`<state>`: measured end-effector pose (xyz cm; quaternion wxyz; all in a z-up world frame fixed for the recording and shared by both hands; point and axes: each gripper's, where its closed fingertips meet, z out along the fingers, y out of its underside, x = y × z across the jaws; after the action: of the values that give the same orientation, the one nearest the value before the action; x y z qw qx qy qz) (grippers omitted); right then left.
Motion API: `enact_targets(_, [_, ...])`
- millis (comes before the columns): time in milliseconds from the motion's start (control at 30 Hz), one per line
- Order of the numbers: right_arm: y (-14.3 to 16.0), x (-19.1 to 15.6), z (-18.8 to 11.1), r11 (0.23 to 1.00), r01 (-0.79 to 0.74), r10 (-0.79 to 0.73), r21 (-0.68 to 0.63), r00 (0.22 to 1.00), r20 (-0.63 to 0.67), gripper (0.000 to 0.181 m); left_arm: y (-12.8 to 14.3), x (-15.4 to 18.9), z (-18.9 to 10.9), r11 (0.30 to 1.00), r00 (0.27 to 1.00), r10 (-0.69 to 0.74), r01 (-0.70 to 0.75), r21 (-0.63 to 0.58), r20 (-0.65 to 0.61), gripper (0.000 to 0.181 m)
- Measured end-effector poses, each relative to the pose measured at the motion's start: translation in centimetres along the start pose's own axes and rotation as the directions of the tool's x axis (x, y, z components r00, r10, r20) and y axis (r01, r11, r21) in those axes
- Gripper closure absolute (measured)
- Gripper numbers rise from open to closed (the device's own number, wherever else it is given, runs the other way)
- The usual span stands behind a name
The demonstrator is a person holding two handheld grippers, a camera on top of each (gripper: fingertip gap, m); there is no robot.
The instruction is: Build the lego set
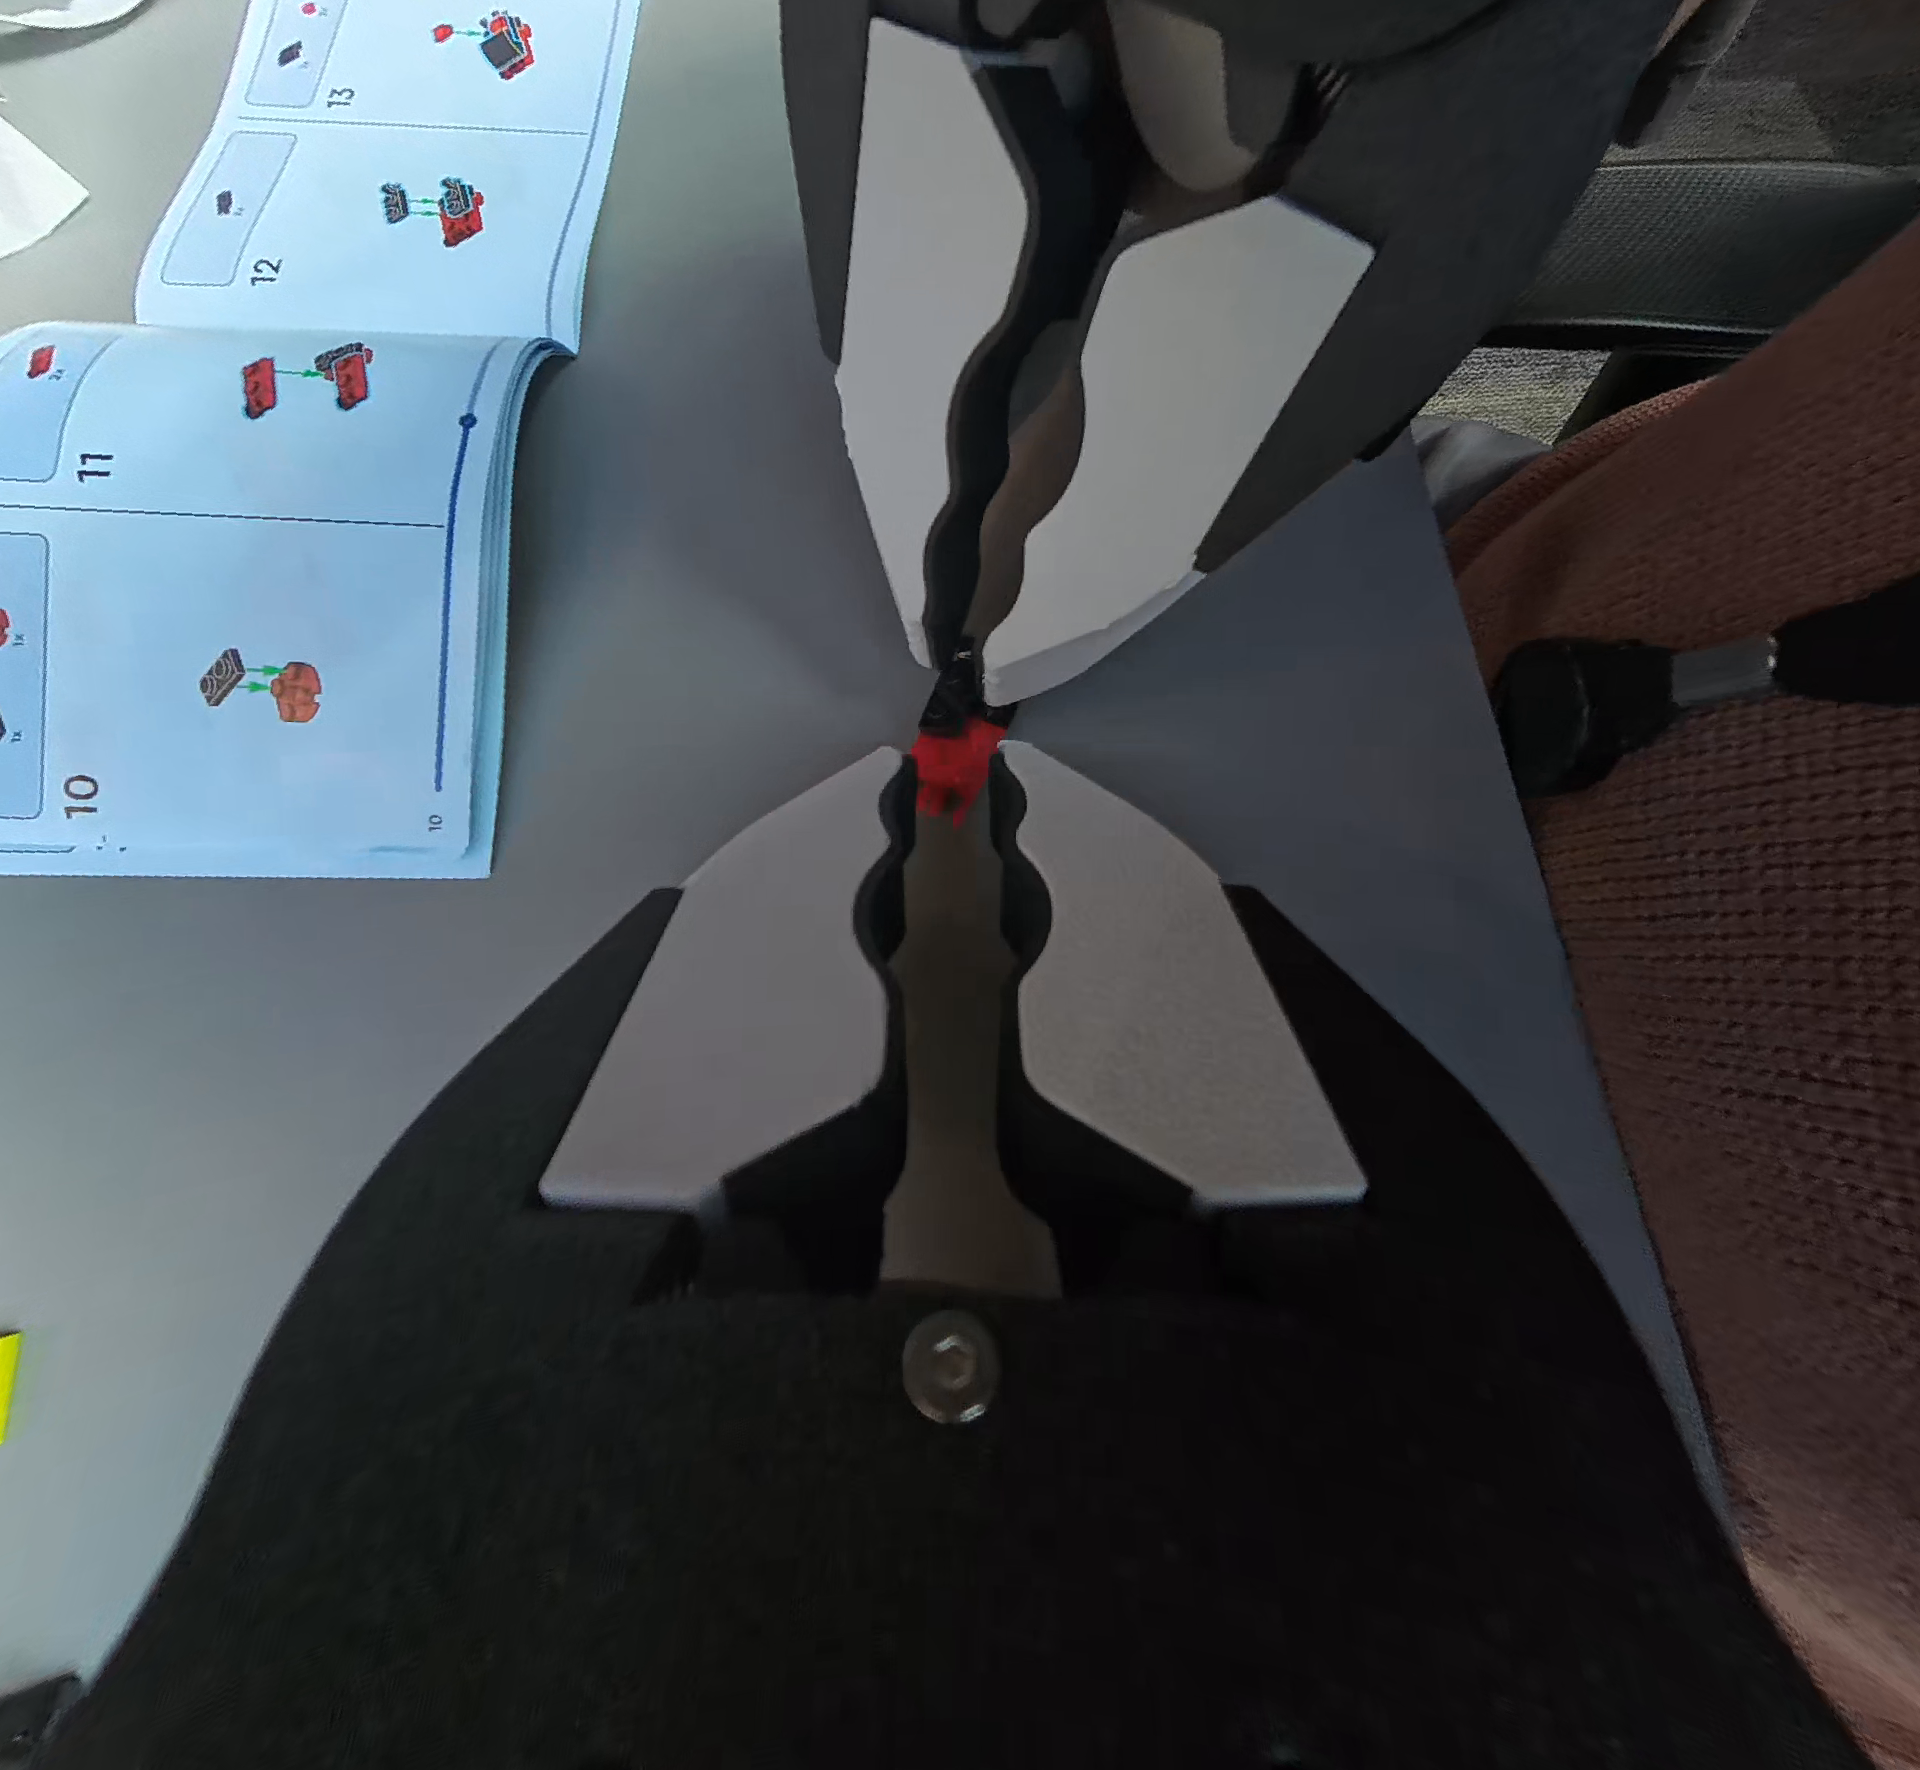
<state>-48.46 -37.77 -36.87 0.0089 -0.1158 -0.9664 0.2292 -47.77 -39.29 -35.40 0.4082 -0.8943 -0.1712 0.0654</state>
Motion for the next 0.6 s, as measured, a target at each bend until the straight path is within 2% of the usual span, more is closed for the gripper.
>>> enact_targets(33, [0.0, 0.0, 0.0, 1.0, -0.002, 0.002, -0.001, 1.0, 0.0, 0.173, 0.0, -0.1, 0.0, 1.0, 1.0, 0.004, -0.004, 0.003, -0.001, 0.168])
enact_targets(367, [0.0, -0.1, 0.1, 1.0, -0.01, 0.01, -0.015, 1.0, -0.01, 0.168, 0.0, 0.6, 1.1, 0.998, 0.997, 0.058, -0.057, 0.016, -0.054, 0.168])
enact_targets(600, [-0.4, -0.2, 0.0, 1.0, -0.021, 0.021, 0.001, 1.0, -0.006, 0.168, -0.4, 0.3, 0.6, 0.997, 0.997, 0.068, -0.067, 0.023, -0.033, 0.168])
